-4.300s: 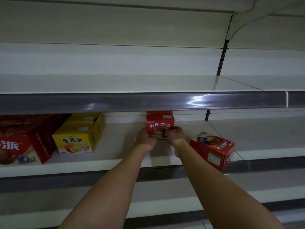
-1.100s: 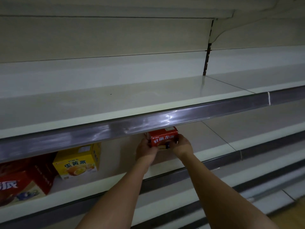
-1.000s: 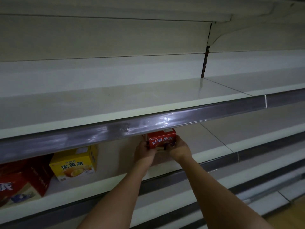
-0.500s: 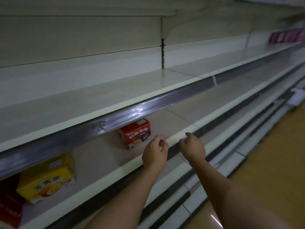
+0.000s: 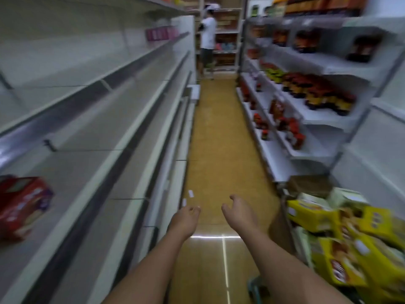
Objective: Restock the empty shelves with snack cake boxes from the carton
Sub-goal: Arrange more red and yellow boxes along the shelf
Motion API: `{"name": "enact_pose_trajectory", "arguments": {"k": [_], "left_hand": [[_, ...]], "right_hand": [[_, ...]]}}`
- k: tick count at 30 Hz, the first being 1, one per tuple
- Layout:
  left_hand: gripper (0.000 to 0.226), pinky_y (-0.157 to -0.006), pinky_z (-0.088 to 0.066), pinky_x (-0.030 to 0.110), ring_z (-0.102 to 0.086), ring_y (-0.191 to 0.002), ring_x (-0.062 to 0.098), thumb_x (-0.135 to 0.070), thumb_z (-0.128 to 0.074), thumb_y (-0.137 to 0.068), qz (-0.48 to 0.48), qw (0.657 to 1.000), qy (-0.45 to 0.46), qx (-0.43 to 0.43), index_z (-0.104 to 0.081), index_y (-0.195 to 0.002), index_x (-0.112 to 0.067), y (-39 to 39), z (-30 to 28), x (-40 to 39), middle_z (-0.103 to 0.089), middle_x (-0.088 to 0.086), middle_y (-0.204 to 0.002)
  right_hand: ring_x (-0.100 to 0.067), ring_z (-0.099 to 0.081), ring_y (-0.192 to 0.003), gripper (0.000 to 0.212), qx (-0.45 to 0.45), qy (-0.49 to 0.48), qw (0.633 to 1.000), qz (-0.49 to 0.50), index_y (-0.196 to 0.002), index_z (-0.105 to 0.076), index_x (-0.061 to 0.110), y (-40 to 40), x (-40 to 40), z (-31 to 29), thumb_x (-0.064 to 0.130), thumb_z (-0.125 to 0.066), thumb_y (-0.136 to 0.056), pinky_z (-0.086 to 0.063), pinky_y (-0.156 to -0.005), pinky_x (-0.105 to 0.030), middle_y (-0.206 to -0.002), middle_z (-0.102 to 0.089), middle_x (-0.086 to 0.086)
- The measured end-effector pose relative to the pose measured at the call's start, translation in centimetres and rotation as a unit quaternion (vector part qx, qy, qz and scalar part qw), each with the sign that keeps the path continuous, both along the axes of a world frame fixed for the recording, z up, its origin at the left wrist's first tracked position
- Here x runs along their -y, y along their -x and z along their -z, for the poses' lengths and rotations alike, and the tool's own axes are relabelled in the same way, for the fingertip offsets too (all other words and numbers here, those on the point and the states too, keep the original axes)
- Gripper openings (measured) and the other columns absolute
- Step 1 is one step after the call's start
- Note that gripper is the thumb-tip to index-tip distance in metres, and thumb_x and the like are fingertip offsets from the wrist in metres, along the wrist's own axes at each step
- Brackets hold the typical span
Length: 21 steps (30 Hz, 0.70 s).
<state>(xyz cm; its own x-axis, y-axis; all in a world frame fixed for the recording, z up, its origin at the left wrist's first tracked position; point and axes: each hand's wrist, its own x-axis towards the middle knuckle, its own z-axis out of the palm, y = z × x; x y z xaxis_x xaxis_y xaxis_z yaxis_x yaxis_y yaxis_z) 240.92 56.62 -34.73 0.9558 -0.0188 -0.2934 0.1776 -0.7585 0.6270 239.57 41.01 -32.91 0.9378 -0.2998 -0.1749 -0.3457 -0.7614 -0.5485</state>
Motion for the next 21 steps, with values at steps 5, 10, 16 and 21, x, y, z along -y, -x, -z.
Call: {"name": "enact_pose_trajectory", "arguments": {"k": [5, 10, 16, 21], "left_hand": [[0.048, -0.102, -0.04, 0.033, -0.048, -0.127, 0.03, -0.046, -0.039, -0.098, 0.093, 0.995, 0.011, -0.022, -0.057, -0.129, -0.013, 1.1, 1.3, 9.5, -0.057, 0.012, -0.134], [0.052, -0.101, -0.04, 0.035, -0.048, -0.126, 0.031, -0.047, -0.04, -0.097, 0.164, 0.985, 0.035, -0.035, -0.052, -0.134, -0.013, 3.6, 1.7, 18.6, -0.053, 0.012, -0.137], [0.043, -0.093, -0.045, 0.037, -0.053, -0.117, 0.032, -0.045, -0.042, -0.097, 0.2, 0.978, 0.04, -0.034, -0.052, -0.125, -0.015, 7.2, 2.8, 27.0, -0.057, 0.011, -0.127], [0.054, -0.099, -0.044, 0.042, -0.049, -0.124, 0.03, -0.045, -0.045, -0.095, 0.132, 0.987, 0.064, -0.073, -0.038, -0.141, -0.018, 8.8, 4.9, 31.3, -0.048, 0.009, -0.139]], "right_hand": [[-0.028, -0.055, -0.118, 0.045, 0.007, 0.047, 0.99, 0.131, -0.131, -0.051, 0.019, 5.0, 9.5, -0.2, 0.037, -0.049, -0.091, -0.044, -0.093, -0.036, -0.126, -0.061, -0.007], [-0.029, -0.051, -0.117, 0.036, 0.031, 0.077, 0.969, 0.235, -0.123, -0.055, 0.017, 9.9, 17.5, -0.3, 0.033, -0.047, -0.092, -0.043, -0.091, -0.039, -0.121, -0.061, -0.007], [-0.029, -0.049, -0.121, 0.042, -0.012, 0.085, 0.948, 0.306, -0.131, -0.051, 0.017, 15.2, 26.7, 1.0, 0.037, -0.048, -0.094, -0.039, -0.097, -0.04, -0.129, -0.057, -0.006], [-0.032, -0.042, -0.126, 0.046, -0.084, 0.069, 0.955, 0.277, -0.133, -0.046, 0.013, 16.4, 32.8, 3.1, 0.038, -0.047, -0.094, -0.038, -0.098, -0.04, -0.135, -0.051, -0.01]]}}
